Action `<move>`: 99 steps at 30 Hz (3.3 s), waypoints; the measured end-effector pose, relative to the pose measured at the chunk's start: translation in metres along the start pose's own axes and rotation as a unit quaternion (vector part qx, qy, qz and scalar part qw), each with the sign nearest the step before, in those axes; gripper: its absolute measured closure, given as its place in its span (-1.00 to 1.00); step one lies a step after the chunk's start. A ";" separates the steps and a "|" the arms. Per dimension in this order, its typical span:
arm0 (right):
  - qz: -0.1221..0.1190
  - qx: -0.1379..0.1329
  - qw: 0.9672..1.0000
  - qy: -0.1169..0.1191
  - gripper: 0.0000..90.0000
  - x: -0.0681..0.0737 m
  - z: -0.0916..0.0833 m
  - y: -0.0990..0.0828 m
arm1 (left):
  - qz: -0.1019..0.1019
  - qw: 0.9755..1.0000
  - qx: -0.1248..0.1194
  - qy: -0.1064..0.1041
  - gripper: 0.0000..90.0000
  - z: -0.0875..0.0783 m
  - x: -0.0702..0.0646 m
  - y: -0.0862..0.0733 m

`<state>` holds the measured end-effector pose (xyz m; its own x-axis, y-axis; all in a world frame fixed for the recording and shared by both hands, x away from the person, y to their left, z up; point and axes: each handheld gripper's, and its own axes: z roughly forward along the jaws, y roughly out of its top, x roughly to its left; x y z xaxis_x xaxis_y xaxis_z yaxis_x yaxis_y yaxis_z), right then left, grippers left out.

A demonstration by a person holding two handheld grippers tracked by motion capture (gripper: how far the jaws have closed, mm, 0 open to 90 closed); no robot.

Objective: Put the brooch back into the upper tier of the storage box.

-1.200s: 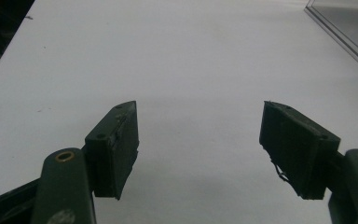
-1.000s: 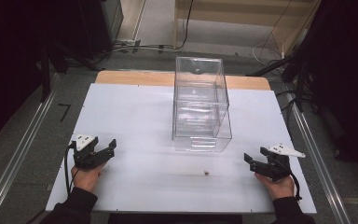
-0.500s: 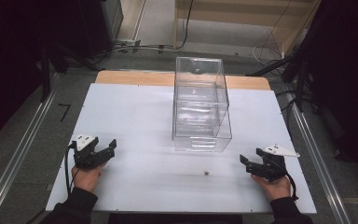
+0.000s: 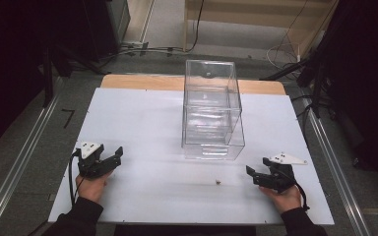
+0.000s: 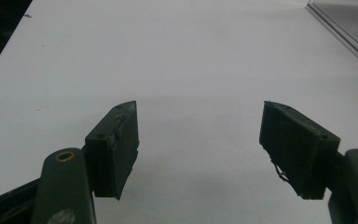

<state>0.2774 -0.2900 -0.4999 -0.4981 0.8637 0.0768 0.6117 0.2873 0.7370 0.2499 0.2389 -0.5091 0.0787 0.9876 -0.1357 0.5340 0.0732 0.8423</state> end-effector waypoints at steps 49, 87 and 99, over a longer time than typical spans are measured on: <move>-0.052 0.005 0.996 0.075 -0.41 0.053 0.014 0.005 | 0.002 1.000 0.000 -0.001 -0.35 -0.001 -0.001 0.000; -0.097 0.012 0.988 0.118 -0.01 0.079 0.022 0.001 | 0.002 1.000 0.002 -0.004 -0.35 -0.001 -0.001 0.000; -0.111 0.017 0.985 0.130 0.28 0.083 0.025 -0.001 | 0.002 1.000 0.003 -0.004 -0.35 0.000 -0.001 0.000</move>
<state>0.2509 -0.2080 -0.5111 -0.7603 0.6435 0.0888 0.4872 0.4744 0.7332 0.2498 0.2384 -0.5085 0.0882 0.9868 -0.1358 0.5389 0.0674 0.8396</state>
